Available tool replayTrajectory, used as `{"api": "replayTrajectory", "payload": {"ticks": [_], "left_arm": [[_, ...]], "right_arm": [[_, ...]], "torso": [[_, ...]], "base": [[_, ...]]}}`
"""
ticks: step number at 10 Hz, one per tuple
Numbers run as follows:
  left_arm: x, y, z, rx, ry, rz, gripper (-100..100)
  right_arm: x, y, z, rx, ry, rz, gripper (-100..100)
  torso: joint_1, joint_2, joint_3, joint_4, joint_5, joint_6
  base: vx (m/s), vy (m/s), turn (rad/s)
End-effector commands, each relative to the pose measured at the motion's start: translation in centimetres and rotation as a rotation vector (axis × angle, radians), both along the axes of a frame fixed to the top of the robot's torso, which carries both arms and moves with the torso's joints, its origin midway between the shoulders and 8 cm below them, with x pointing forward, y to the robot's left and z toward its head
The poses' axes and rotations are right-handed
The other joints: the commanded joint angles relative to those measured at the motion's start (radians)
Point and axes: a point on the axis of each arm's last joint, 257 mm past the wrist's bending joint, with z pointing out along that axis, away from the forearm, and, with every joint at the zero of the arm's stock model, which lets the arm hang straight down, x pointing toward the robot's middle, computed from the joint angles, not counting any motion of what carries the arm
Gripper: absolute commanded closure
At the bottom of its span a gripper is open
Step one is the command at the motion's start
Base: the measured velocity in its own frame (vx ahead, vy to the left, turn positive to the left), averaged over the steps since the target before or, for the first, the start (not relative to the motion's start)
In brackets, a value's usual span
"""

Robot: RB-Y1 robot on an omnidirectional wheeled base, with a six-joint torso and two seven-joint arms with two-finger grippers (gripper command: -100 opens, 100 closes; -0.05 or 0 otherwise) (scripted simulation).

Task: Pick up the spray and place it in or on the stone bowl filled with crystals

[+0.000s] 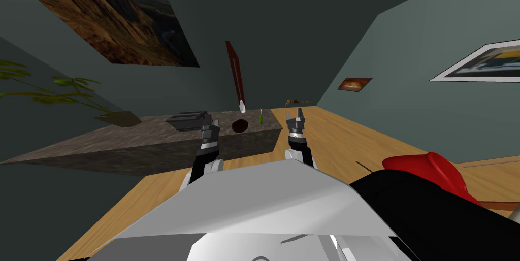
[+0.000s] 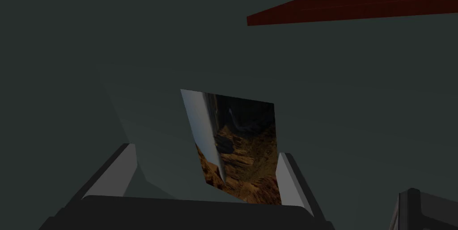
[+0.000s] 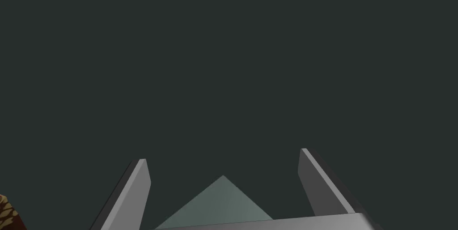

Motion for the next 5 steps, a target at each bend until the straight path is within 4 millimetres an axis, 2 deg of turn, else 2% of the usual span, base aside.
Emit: {"api": "replayTrajectory", "payload": {"ticks": [1, 5], "left_arm": [[0.0, 0.0, 0.0, 0.0, 0.0, 0.0, 0], [0.0, 0.0, 0.0, 0.0, 0.0, 0.0, 0]], "right_arm": [[0.3, 0.5, -0.5, -0.051, 0.022, 0.017, -100], [1.7, 1.5, -3.0, -0.204, 0.116, 0.037, -100]], "torso": [[0.0, 0.0, 0.0, 0.0, 0.0, 0.0], [0.003, -0.002, -0.001, 0.0, 0.001, 0.0]], "base": [[0.008, 0.017, 0.017], [0.025, 0.052, 0.034]]}}
